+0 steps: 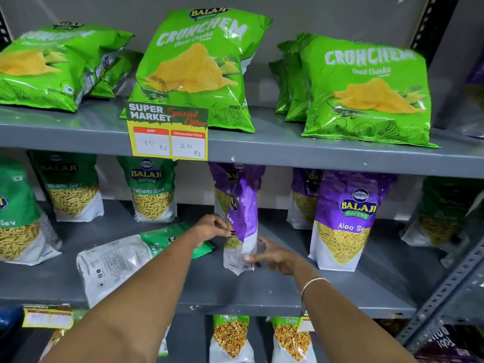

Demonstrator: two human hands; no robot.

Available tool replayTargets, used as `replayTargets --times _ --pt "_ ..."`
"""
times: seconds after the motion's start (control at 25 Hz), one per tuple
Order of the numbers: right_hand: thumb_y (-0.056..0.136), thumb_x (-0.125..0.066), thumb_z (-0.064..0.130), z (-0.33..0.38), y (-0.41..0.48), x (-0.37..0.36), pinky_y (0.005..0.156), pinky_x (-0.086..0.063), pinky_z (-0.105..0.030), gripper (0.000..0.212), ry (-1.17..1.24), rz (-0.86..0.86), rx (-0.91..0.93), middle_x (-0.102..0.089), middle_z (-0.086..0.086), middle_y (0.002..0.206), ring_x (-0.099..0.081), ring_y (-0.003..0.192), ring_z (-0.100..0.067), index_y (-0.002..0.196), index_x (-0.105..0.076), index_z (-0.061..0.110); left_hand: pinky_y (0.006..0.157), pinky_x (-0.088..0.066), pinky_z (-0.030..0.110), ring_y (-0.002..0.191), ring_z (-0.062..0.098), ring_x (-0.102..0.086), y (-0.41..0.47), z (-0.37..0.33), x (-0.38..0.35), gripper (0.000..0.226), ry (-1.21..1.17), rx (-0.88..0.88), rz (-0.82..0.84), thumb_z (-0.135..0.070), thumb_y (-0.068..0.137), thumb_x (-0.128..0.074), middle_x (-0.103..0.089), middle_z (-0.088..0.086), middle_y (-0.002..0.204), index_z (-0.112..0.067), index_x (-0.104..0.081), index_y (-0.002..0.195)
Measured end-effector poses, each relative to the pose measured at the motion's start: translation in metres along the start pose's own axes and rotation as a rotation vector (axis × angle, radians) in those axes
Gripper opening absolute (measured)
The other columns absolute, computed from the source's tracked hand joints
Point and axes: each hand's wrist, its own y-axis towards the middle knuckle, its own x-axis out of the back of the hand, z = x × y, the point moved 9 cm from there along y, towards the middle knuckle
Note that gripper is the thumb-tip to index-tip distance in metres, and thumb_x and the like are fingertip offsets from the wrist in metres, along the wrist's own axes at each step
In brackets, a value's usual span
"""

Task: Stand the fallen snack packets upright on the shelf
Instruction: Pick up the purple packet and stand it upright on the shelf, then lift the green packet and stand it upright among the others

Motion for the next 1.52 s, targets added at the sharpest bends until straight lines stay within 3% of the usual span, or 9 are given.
replayTargets --times 0.12,0.2,0.4,0.56,0.72,1.0,1.2,1.36,1.52 --pt "0.073 -0.074 0.004 -0.001 0.019 -0.004 0.061 -0.051 -0.007 0.065 0.028 0.024 0.097 -0.061 -0.006 0.116 -0.061 0.09 -0.005 0.13 -0.043 0.007 0.1 -0.039 0.026 0.115 0.02 -0.053 0.007 0.001 -0.016 0.065 -0.067 0.004 0.009 0.001 0.069 -0.075 -0.061 0.01 0.118 -0.004 -0.042 0.124" --pt "0.062 -0.084 0.014 0.0 0.028 0.002 0.074 -0.053 -0.012 0.079 -0.055 -0.094 0.139 -0.056 -0.009 0.126 -0.059 0.101 -0.011 0.127 -0.039 0.008 0.1 -0.035 0.028 0.122 0.024 -0.051 0.006 0.0 -0.023 0.088 -0.102 0.018 0.025 0.0 0.07 -0.076 -0.055 0.016 0.133 -0.008 -0.025 0.141" --pt "0.062 -0.078 -0.007 0.004 0.032 0.025 0.085 -0.053 -0.026 0.077 -0.015 -0.136 0.194 -0.056 -0.015 0.125 -0.057 0.109 -0.023 0.125 -0.034 0.0 0.101 -0.037 0.028 0.12 0.021 -0.047 0.006 0.006 -0.01 0.073 0.067 0.034 -0.032 -0.016 0.065 -0.08 -0.051 0.009 0.13 -0.008 -0.047 0.13" --pt "0.071 -0.067 -0.016 0.01 0.031 0.043 0.067 -0.056 -0.012 0.059 -0.034 -0.087 0.235 -0.059 -0.021 0.122 -0.062 0.086 -0.015 0.126 -0.047 -0.005 0.085 -0.039 0.025 0.096 0.017 -0.054 0.002 0.005 -0.001 0.021 -0.006 0.047 -0.057 0.001 0.075 -0.07 -0.072 -0.007 0.078 -0.006 -0.059 0.091" --pt "0.07 -0.07 -0.011 0.017 0.031 0.057 0.07 -0.055 -0.014 0.056 0.013 -0.121 0.263 -0.062 -0.014 0.115 -0.06 0.097 -0.021 0.12 -0.049 0.004 0.099 -0.037 0.031 0.112 0.025 -0.056 -0.003 0.007 0.002 0.067 -0.094 0.066 -0.153 0.004 0.076 -0.068 -0.061 0.021 0.125 -0.002 -0.035 0.135" --pt "0.068 -0.072 -0.01 0.026 0.036 0.054 0.064 -0.054 -0.008 0.053 -0.04 -0.083 0.28 -0.064 -0.016 0.117 -0.063 0.09 -0.013 0.117 -0.054 0.001 0.089 -0.042 0.028 0.101 0.018 -0.054 -0.006 0.012 -0.001 0.057 -0.051 0.04 -0.228 -0.004 0.072 -0.074 -0.059 0.019 0.129 -0.002 -0.049 0.124" --pt "0.082 -0.064 0.013 -0.003 0.031 0.063 0.038 -0.036 -0.014 0.005 -0.289 -0.073 -0.098 -0.059 -0.002 0.067 -0.052 0.043 -0.008 0.083 -0.06 0.01 0.117 -0.026 0.04 0.143 0.029 -0.021 -0.004 0.019 0.026 0.09 0.225 0.083 -0.118 -0.031 0.07 -0.077 -0.016 0.016 0.154 -0.012 -0.028 0.143" --pt "0.089 -0.05 0.027 -0.051 0.022 0.037 0.042 -0.049 -0.023 0.035 -0.304 0.024 -0.549 -0.067 -0.01 0.049 -0.062 0.04 -0.021 0.067 -0.064 0.004 0.105 -0.039 0.033 0.125 0.026 -0.048 -0.006 0.04 0.122 0.061 0.359 0.044 -0.156 -0.031 0.079 -0.069 -0.048 0.014 0.136 -0.003 -0.049 0.13" --pt "0.08 -0.056 0.047 -0.041 0.03 -0.08 0.059 -0.055 -0.025 0.037 -0.218 0.208 -0.567 -0.072 0.001 0.054 -0.07 0.051 -0.011 0.077 -0.057 0.011 0.061 -0.045 0.02 0.056 0.006 -0.055 -0.02 0.101 0.21 0.023 0.319 0.116 -0.06 -0.031 0.085 -0.06 -0.065 0.001 0.07 -0.008 -0.059 0.085"
